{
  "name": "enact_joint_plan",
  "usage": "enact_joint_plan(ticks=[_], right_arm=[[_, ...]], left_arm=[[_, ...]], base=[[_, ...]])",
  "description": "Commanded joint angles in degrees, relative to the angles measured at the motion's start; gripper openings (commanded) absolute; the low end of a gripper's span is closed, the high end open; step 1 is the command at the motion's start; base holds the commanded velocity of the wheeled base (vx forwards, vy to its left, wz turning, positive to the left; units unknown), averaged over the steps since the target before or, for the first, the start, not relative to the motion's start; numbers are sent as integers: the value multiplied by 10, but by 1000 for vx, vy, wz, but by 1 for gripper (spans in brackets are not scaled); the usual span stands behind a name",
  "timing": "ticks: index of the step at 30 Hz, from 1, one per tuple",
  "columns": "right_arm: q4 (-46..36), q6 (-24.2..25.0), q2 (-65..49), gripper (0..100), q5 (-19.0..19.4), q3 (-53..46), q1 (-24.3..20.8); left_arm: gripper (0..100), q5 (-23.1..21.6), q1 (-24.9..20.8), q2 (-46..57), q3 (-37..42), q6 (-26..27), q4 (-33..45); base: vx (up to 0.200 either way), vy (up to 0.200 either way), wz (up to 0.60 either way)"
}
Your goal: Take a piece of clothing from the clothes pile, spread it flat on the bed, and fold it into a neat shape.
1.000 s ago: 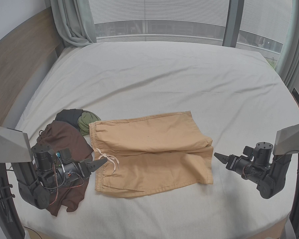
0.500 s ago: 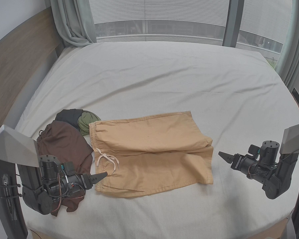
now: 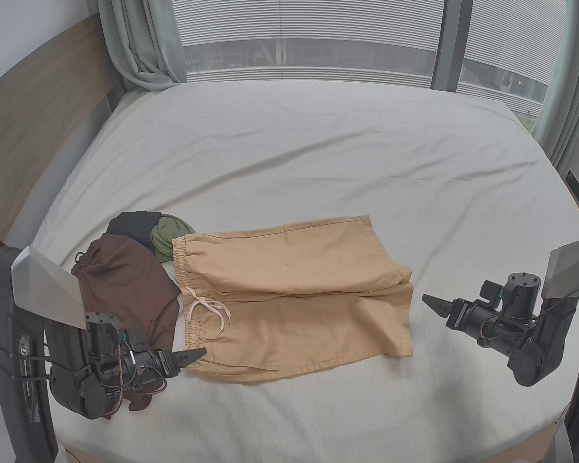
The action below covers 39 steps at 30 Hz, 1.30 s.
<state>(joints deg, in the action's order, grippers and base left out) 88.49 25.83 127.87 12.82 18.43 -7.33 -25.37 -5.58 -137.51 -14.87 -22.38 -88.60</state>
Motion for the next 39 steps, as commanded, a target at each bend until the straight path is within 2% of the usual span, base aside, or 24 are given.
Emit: enact_joint_plan(ticks=[1,21,22,27,31,36,39], right_arm=[[0,0,3,100,0,-1,-1],[0,1,-1,100,-2,-2,-5],[0,1,-1,100,-2,-2,-4],[0,1,-1,100,-2,-3,-6],[-1,0,-1,100,1,-35,-25],[-1,-2,-5,100,41,-81,-57],[-1,1,1,100,43,-89,-70]], left_arm=[[100,0,-2,-26,-1,0,0],[100,1,-20,-55,-26,-2,-1],[0,1,-20,-55,-26,-2,-1],[0,1,-20,-57,-27,-2,-1],[0,1,-19,-58,-25,-2,-1],[0,1,-15,-57,-25,-1,-1],[0,1,-14,-57,-24,-1,-1]], base=[[0,0,0],[0,0,0],[0,0,0],[0,0,0],[0,0,0],[0,0,0],[0,0,0]])
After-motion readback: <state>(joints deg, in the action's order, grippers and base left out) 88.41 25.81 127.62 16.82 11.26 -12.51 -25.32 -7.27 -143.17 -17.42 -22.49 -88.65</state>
